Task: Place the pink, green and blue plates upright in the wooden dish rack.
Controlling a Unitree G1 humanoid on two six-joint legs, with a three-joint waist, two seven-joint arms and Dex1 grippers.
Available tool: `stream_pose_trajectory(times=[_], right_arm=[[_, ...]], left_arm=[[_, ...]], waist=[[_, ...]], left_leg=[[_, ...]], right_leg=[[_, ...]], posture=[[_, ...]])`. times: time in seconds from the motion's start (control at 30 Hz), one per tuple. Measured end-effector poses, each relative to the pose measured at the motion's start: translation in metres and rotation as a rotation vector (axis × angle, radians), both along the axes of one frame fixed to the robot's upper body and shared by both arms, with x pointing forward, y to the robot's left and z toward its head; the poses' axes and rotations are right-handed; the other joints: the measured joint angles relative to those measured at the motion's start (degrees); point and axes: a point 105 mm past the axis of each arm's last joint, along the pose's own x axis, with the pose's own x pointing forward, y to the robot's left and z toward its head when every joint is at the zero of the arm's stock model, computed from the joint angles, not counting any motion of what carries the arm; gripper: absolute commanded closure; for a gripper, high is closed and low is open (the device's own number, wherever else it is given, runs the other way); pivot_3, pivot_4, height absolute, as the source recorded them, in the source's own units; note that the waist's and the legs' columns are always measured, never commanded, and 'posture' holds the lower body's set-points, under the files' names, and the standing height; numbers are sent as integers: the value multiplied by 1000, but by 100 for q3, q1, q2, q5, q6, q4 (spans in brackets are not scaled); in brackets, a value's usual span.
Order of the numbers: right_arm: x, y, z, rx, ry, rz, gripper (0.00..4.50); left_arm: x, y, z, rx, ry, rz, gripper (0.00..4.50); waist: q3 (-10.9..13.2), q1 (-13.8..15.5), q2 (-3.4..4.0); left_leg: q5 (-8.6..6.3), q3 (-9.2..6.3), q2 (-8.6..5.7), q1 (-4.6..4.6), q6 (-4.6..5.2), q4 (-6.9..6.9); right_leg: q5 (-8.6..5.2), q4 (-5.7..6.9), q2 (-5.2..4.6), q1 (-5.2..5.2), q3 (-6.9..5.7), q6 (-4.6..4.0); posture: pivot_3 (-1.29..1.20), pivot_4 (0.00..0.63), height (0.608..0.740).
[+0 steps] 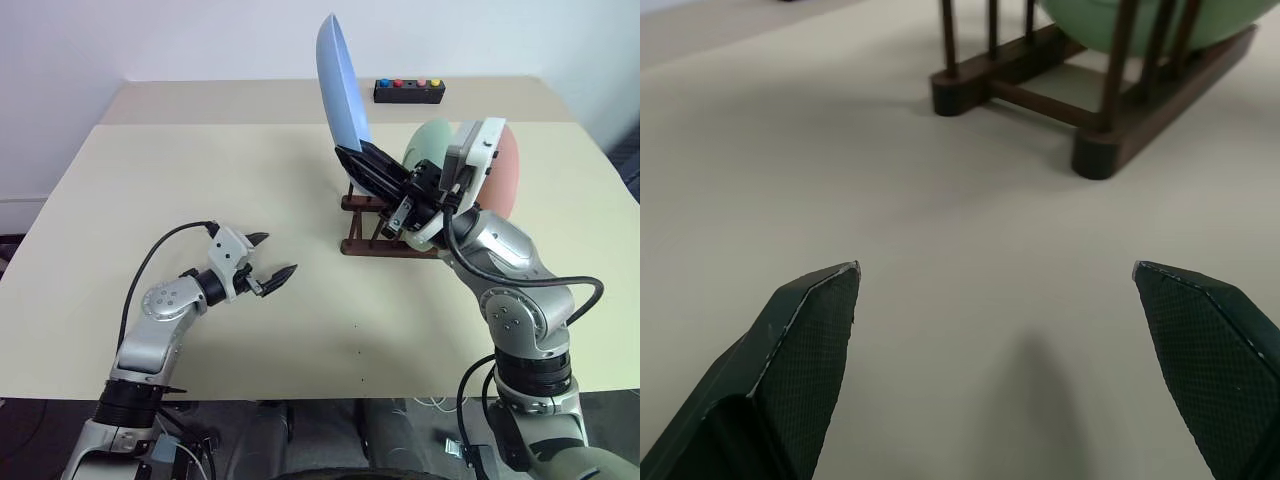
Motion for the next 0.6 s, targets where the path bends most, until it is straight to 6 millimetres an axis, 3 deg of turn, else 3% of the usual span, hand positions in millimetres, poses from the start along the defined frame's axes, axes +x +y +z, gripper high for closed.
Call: stream_pose_trajectory(times=[0.6], right_arm=[[21,-18,-18,161,205,-72,4500]], left_arm=[[-2,-8,4,-10,-17,-20,17]], waist=[[-1,-5,1]], left_leg=[[0,0,0,0,0,-1]], right_leg=[[0,0,1,-1,0,0]], posture=[[0,150,740]])
